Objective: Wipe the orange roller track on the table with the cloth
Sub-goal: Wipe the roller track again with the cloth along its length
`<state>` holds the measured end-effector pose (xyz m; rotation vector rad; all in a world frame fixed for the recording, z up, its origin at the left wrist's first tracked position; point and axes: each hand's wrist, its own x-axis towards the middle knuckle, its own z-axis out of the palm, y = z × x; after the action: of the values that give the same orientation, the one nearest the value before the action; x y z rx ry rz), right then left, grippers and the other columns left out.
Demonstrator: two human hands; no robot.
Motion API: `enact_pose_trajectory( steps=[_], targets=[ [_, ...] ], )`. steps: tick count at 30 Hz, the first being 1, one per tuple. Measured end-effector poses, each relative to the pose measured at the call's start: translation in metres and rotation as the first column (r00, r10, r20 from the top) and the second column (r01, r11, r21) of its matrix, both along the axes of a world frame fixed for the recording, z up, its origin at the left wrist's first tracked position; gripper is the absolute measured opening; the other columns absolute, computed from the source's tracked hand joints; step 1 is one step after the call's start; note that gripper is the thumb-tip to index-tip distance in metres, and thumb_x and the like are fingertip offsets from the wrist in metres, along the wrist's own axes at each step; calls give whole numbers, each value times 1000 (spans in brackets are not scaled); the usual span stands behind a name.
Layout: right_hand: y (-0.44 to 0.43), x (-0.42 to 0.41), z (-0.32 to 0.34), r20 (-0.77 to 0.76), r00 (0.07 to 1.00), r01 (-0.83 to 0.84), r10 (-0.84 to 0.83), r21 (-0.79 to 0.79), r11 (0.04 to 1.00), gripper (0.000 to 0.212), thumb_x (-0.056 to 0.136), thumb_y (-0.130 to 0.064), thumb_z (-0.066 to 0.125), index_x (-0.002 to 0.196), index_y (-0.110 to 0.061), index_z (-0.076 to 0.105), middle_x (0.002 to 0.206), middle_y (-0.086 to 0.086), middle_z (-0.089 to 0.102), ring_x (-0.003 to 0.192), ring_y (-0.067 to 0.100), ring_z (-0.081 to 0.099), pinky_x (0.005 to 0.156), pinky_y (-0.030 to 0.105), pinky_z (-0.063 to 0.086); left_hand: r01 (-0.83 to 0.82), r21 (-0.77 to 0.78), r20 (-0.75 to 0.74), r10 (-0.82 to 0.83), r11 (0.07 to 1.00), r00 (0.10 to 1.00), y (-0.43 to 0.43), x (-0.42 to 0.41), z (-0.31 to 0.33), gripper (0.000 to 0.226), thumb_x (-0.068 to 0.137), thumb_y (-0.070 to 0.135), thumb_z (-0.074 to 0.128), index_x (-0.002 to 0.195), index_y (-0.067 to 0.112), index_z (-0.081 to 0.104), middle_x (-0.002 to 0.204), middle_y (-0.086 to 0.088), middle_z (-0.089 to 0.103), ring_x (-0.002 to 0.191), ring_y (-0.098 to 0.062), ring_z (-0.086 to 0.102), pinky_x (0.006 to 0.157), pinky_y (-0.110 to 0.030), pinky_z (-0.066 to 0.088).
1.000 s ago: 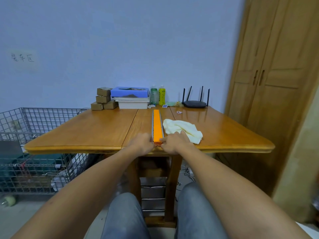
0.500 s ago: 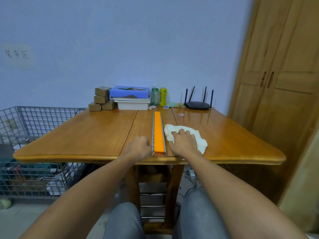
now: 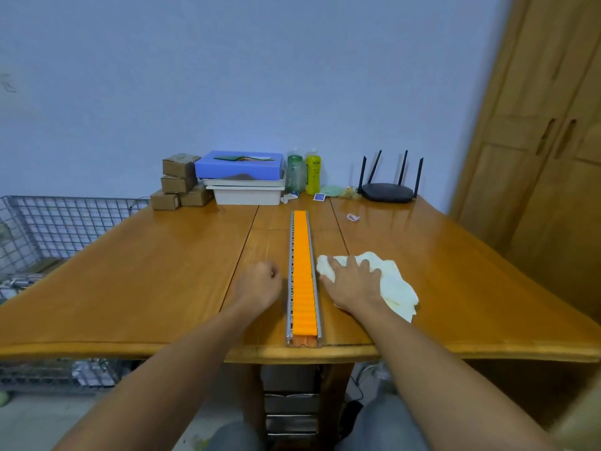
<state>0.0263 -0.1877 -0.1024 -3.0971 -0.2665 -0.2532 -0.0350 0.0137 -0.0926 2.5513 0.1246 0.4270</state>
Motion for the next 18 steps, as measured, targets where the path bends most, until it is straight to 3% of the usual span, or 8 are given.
enact_pose_trajectory(
  steps=[3,6,9,12,15,18],
  targets=[
    [-1,22,1,93,995,-29,33,-53,998,52,102,-58,30,148,-36,38,145,6,50,132,33,45,100,49,38,-16,-28,13,17,999,1000,3,26,-4,15,105,22,52,111,19,65,89,2,64,74,-8,59,58,-20,40],
    [-6,47,1,136,987,-82,87,-40,996,45,102,-54,35,140,-33,49,124,5,63,111,27,60,84,40,47,-19,-41,14,20,999,1000,3,53,-4,16,104,22,52,110,18,66,87,3,64,74,-8,59,59,-22,45],
    [-8,70,3,199,973,-121,121,-12,993,37,102,-49,41,127,-28,58,102,4,68,87,25,66,63,33,44,-16,-69,-4,16,998,1000,3,82,-3,15,104,24,53,111,20,65,84,4,64,73,-10,62,59,-23,48],
    [-5,95,7,216,969,-127,123,3,992,33,101,-46,44,122,-26,59,96,4,67,80,25,66,59,32,42,-14,-90,-1,14,996,1000,1,112,-1,14,104,24,53,110,21,64,83,3,64,71,-12,63,59,-25,50],
    [3,123,12,240,963,-133,123,28,991,33,100,-45,45,122,-26,59,96,4,66,79,25,65,60,33,46,-26,-76,1,26,997,1000,2,142,3,13,104,25,53,110,21,63,82,3,64,67,-11,60,55,-24,44],
    [17,154,23,285,949,-155,132,61,986,33,101,-45,46,122,-25,59,99,6,66,80,27,66,57,32,42,-28,-78,5,28,997,1000,8,176,5,16,105,25,52,116,22,63,85,1,66,65,-10,58,53,-23,40]
  ],
)
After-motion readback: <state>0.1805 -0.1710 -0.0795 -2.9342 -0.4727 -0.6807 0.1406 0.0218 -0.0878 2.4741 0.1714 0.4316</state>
